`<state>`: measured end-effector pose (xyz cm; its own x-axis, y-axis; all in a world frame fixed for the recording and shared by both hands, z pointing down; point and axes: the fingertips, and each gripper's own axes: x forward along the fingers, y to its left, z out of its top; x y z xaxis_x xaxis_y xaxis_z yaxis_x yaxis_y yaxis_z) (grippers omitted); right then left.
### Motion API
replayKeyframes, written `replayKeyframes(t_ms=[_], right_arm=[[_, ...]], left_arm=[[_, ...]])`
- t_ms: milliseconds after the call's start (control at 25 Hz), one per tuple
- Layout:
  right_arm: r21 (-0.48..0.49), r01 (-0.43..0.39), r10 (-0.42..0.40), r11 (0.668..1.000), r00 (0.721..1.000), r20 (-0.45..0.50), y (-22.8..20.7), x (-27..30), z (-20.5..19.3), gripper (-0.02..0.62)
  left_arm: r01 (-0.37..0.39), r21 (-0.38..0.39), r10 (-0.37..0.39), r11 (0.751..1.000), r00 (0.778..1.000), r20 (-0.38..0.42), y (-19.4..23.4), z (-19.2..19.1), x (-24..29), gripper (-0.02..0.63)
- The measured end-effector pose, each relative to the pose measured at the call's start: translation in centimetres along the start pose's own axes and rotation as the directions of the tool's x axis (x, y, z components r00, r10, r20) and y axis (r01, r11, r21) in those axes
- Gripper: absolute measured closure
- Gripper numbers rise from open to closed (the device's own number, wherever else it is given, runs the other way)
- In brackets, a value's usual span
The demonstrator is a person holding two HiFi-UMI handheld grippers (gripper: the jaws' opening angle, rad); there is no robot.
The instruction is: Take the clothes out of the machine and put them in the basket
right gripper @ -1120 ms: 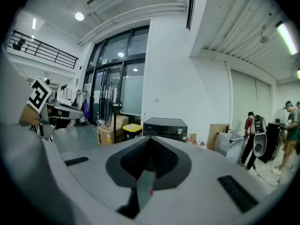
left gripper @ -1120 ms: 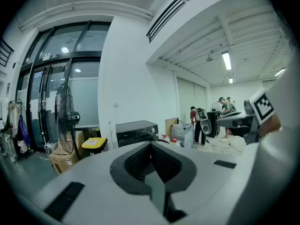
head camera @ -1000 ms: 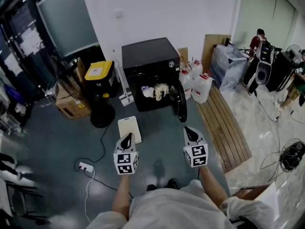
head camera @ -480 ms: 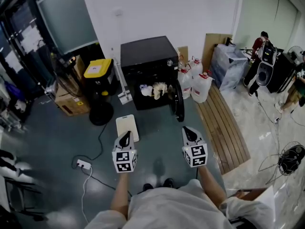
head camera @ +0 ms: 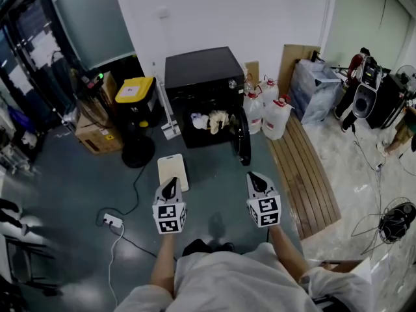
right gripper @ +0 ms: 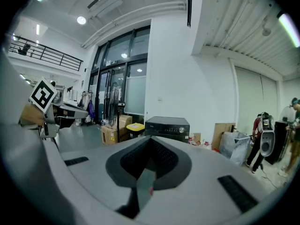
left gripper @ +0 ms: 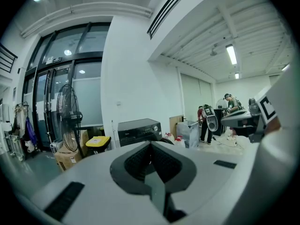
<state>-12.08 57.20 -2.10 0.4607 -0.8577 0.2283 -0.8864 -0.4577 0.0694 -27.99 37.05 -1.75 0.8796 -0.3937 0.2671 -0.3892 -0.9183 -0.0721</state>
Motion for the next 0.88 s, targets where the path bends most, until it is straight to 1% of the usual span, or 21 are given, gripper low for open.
replayKeyframes(t_ms=[280, 480, 720, 880], right_arm=[[-0.015, -0.024, 0.023, 1.000, 1.000, -0.012, -0.2, 2.0, -0.1, 0.572], [-0.020, -0.029, 0.028, 0.999, 0.999, -0.018, -0.3, 4.0, 0.0, 0.572], [-0.039, -0.029, 0.028, 0.999, 0.999, -0.035, -0.6, 8.4, 0.0, 0.572], [-0.043, -0.023, 0.021, 0.999, 0.999, -0.037, -0.7, 12.9, 0.6, 0.572]], left_arm=[[-0.014, -0.012, 0.014, 1.000, 1.000, -0.005, 0.7, -0.4, 1.4, 0.588], [-0.004, -0.013, 0.004, 1.000, 1.000, -0.013, 1.3, -0.5, 3.4, 0.586], [0.017, -0.017, -0.018, 1.000, 1.000, -0.018, 3.0, -0.4, 7.9, 0.587], [0.039, -0.028, -0.040, 0.999, 0.999, -0.016, 5.0, -0.3, 12.2, 0.586]])
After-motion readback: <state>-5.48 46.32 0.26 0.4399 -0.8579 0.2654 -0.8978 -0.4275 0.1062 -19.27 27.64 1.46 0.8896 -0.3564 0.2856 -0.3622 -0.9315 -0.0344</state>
